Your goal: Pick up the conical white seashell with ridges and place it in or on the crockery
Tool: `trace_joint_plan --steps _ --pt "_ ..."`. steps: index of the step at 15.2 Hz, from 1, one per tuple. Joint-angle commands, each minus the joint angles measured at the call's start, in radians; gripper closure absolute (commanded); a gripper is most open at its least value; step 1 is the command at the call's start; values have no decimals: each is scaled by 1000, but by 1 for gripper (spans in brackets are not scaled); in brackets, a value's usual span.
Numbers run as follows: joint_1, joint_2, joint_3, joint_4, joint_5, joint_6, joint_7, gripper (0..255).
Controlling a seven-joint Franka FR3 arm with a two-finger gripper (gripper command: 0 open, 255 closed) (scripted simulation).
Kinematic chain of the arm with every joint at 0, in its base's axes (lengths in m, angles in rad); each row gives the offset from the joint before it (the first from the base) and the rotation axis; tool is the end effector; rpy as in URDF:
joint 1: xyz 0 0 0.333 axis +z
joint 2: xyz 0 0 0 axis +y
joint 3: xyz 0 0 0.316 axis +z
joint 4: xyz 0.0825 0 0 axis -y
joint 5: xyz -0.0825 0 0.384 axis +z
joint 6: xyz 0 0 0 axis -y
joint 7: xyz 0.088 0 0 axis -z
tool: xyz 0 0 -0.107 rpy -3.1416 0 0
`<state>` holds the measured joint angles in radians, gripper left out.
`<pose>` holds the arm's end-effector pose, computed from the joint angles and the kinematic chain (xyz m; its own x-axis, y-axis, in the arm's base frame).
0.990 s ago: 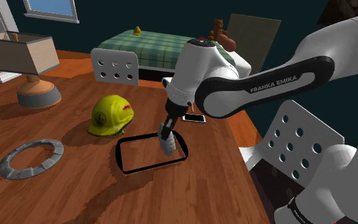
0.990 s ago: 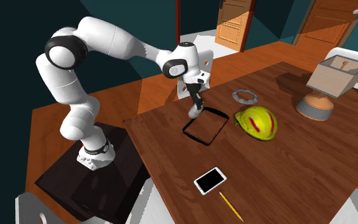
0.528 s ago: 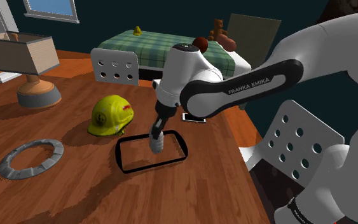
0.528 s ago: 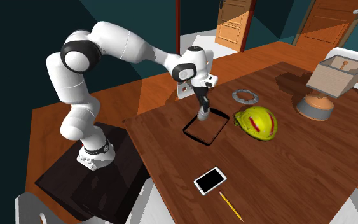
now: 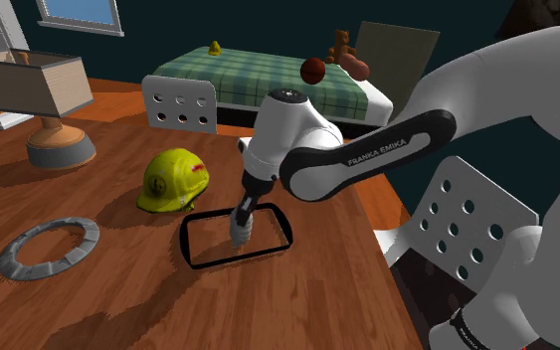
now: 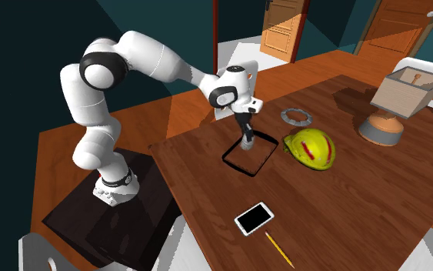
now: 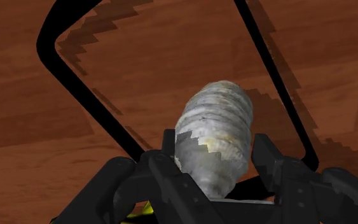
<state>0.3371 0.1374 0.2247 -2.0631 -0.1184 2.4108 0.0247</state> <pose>0.5031 0.3123 0.3910 0.7965 0.5663 0.2120 0.5677 -0.8210 0.0601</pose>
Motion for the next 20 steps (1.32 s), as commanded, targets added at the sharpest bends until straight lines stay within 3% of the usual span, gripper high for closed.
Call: trace_joint_plan --steps 1,8,9,14,18,20 --pt "2 15 1 -18 -4 18 4 255" --pt "3 15 0 -18 -4 18 4 255" --pt "4 15 1 -18 -4 18 6 0" --pt "3 15 0 -18 -4 18 4 0" --pt "-1 -73 8 3 33 -87 -21 0" --pt "-1 -73 8 3 33 -87 -21 0"
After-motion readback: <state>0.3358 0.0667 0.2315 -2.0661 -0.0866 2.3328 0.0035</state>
